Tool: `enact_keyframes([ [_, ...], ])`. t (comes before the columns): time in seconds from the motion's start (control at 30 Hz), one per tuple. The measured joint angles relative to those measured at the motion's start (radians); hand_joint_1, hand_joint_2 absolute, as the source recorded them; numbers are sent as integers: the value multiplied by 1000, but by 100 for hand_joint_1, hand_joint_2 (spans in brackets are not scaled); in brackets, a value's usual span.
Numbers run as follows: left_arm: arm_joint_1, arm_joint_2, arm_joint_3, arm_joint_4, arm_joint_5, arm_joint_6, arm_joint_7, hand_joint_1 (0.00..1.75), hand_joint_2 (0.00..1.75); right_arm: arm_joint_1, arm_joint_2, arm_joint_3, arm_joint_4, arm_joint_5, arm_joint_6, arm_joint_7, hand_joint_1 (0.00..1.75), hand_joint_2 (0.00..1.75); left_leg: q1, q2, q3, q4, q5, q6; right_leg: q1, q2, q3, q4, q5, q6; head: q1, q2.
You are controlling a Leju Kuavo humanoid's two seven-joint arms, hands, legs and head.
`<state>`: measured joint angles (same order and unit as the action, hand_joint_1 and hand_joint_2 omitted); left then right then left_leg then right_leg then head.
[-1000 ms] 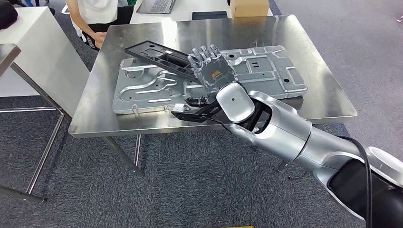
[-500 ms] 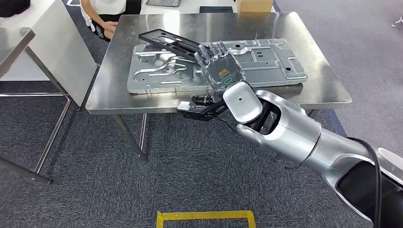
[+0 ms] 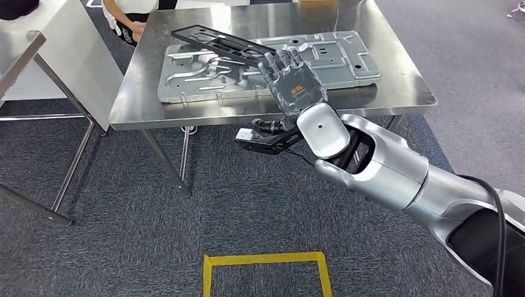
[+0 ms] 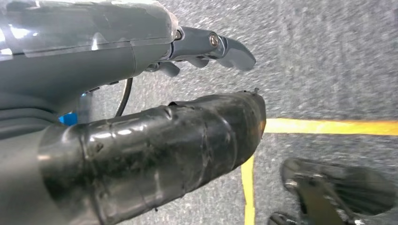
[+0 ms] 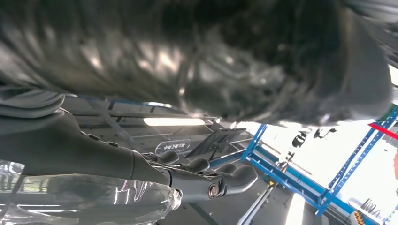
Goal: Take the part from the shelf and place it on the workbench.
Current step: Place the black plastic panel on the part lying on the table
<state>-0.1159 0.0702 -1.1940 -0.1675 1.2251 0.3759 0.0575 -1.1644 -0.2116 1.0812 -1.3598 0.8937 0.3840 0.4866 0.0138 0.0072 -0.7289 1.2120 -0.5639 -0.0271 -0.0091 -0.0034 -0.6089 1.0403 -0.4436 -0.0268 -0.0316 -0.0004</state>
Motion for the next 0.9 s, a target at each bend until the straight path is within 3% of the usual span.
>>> enact_keyframes([
  [0.03,-1,0,0,0,0,0,1,0,0,0,0,0,-1,0,1,2,0,0,0,0,-6,57,-24,-2,1,0,-17,1,13,0,-1,0],
  [0.07,-2,0,0,0,0,0,3,0,0,1,-1,0,-2,0,2,2,0,0,0,0,-2,93,-21,-2,2,0,-35,1,27,0,-1,0],
  [0.13,-2,0,0,0,0,1,5,0,0,1,-2,0,-5,0,3,4,0,0,-1,0,48,78,34,3,3,1,-69,3,52,2,-1,0],
  [0.17,-3,1,0,0,1,1,6,0,0,1,-3,0,-7,0,3,4,0,0,-3,-1,96,27,53,8,3,1,-83,4,64,4,-1,0],
  [0.23,-5,4,0,0,1,1,7,0,0,0,-7,-2,-14,0,3,6,0,0,-10,-1,209,-120,36,20,4,0,-100,4,87,13,-1,0],
  [0.3,-8,6,0,0,1,1,4,0,0,-1,-10,-5,-21,0,4,8,0,0,-18,-2,260,-208,10,31,2,-3,-104,-4,110,24,-1,0],
  [0.37,-8,6,0,0,1,1,2,0,0,-1,-17,-6,-23,0,7,9,0,0,-17,1,247,-221,33,42,1,-3,-108,-12,119,36,-1,0],
  [0.4,-8,6,0,0,1,1,2,0,0,-1,-20,-6,-25,-1,9,9,0,0,-14,4,237,-225,48,50,1,-1,-116,1,95,40,0,0],
  [0.43,-8,5,0,0,1,2,2,0,0,0,-24,-6,-27,-1,10,10,0,0,-12,7,225,-229,65,58,1,0,-126,32,51,44,2,0],
  [0.5,-8,5,0,0,1,3,3,0,0,1,-31,-6,-31,-3,14,12,0,0,-11,12,193,-227,92,67,-1,2,-151,149,-60,50,4,0],
  [0.53,-8,5,0,0,1,4,3,0,0,2,-35,-6,-33,-4,17,14,0,0,-12,12,175,-225,104,67,-2,2,-159,213,-89,53,4,0],
  [0.57,-7,5,0,0,1,5,4,0,0,3,-39,-6,-35,-6,20,16,0,0,-12,12,157,-221,116,66,-4,2,-158,262,-91,56,4,0],
  [0.6,-7,5,0,0,1,6,5,0,0,4,-42,-6,-36,-7,22,19,0,0,-12,12,138,-216,127,63,-6,2,-146,283,-70,59,5,0],
  [0.67,-7,5,0,0,1,6,7,0,0,5,-47,-6,-41,-8,25,22,0,0,-11,12,106,-205,143,57,-12,2,-91,248,-15,62,4,0],
  [0.7,-7,5,0,0,1,7,8,0,0,5,-48,-6,-43,-9,26,23,0,0,-11,11,97,-201,147,55,-14,2,-68,225,0,63,4,0],
  [0.83,-7,6,0,0,1,7,10,0,0,4,-49,-6,-46,-10,26,23,0,0,-11,11,89,-196,151,52,-16,2,-29,178,-3,64,4,0],
  [0.87,-7,6,0,0,1,8,10,0,0,4,-49,-7,-49,-11,26,23,0,0,-12,10,81,-190,157,47,-15,3,5,126,-25,62,3,0],
  [0.9,-5,7,0,0,1,9,11,0,0,5,-51,-7,-53,-13,27,23,0,0,-10,8,67,-184,161,37,-13,2,28,73,-36,52,3,0],
])
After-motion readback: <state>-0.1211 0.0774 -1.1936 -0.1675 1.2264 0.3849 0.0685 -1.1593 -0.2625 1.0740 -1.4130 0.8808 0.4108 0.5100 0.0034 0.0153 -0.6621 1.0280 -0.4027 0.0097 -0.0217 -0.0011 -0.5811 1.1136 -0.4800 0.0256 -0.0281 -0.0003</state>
